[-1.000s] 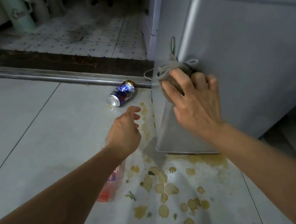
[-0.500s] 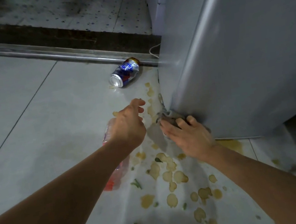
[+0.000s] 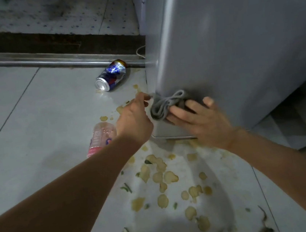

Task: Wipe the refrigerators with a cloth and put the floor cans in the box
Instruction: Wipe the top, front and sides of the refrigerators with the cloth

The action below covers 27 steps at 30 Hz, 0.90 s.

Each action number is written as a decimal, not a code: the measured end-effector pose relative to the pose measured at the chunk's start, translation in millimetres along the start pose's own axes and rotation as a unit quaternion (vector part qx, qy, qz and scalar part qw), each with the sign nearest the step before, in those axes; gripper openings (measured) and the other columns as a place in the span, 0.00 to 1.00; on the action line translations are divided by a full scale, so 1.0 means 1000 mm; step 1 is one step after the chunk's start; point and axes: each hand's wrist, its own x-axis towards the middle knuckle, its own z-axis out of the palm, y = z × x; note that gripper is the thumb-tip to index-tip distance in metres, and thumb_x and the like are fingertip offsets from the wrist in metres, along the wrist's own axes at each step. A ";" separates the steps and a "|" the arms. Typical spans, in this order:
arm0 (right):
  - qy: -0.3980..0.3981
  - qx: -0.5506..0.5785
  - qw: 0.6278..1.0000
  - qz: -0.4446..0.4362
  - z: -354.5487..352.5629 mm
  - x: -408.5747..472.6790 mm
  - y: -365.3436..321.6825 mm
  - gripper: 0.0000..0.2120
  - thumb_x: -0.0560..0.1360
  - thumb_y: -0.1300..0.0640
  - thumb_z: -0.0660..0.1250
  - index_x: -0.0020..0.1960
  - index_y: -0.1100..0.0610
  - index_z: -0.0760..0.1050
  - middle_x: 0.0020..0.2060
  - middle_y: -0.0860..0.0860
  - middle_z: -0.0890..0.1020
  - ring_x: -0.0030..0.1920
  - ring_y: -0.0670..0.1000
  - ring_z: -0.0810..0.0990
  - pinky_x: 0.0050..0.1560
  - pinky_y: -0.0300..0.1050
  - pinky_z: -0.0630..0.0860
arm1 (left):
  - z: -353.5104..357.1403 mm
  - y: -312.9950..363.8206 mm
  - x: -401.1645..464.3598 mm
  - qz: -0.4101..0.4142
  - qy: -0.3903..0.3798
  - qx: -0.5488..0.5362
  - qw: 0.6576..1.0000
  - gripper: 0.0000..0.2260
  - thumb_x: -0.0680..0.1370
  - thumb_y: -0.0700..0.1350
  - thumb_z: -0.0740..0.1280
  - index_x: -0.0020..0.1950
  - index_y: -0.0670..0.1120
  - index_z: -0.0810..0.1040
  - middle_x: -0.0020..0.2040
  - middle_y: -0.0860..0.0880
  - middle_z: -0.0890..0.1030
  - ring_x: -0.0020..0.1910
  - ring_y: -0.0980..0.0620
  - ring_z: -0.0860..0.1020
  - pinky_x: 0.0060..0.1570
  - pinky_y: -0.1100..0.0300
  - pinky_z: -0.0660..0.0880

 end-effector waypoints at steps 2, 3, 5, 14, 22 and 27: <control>0.042 -0.016 0.997 0.054 0.001 -0.006 0.011 0.20 0.74 0.57 0.66 0.65 0.49 0.70 0.61 0.46 0.70 0.52 0.52 0.70 0.47 0.49 0.63 | 0.007 0.007 0.001 -0.014 0.008 -0.005 1.000 0.22 0.71 0.30 0.60 0.62 0.48 0.69 0.58 0.49 0.79 0.55 0.46 0.77 0.53 0.47 0.76; 0.046 -0.006 0.996 0.081 0.003 -0.008 0.010 0.18 0.74 0.56 0.67 0.64 0.48 0.71 0.60 0.46 0.70 0.51 0.52 0.70 0.47 0.49 0.63 | 0.010 0.010 0.001 -0.017 0.007 -0.004 1.000 0.21 0.70 0.31 0.61 0.61 0.47 0.68 0.56 0.49 0.79 0.54 0.46 0.78 0.52 0.47 0.76; 0.027 0.034 0.995 0.085 0.011 -0.017 -0.002 0.17 0.72 0.57 0.68 0.61 0.48 0.75 0.58 0.47 0.69 0.48 0.53 0.69 0.46 0.48 0.65 | 0.016 0.014 0.000 -0.018 0.008 0.014 1.000 0.17 0.70 0.34 0.63 0.57 0.46 0.67 0.53 0.47 0.80 0.52 0.44 0.78 0.49 0.46 0.77; -0.212 0.087 0.969 -0.096 0.013 -0.041 -0.020 0.17 0.65 0.52 0.73 0.54 0.49 0.81 0.59 0.44 0.78 0.48 0.48 0.79 0.49 0.46 0.75 | 0.027 0.024 0.011 -0.040 0.059 0.051 0.996 0.21 0.69 0.49 0.74 0.47 0.49 0.61 0.43 0.49 0.75 0.43 0.46 0.75 0.39 0.53 0.69; -0.010 0.090 0.992 0.089 -0.004 -0.046 0.020 0.08 0.74 0.66 0.66 0.49 0.55 0.78 0.53 0.51 0.74 0.37 0.53 0.71 0.33 0.46 0.68 | 0.026 0.022 0.015 -0.053 0.053 0.070 0.995 0.22 0.68 0.51 0.75 0.48 0.49 0.62 0.41 0.49 0.74 0.46 0.42 0.78 0.40 0.53 0.70; -0.330 0.159 0.929 -0.051 0.007 -0.070 -0.011 0.23 0.72 0.65 0.65 0.66 0.55 0.71 0.69 0.49 0.65 0.55 0.56 0.72 0.51 0.50 0.72 | 0.027 0.025 0.015 -0.063 0.057 0.071 0.994 0.22 0.68 0.52 0.75 0.50 0.49 0.64 0.43 0.49 0.77 0.46 0.42 0.78 0.43 0.51 0.75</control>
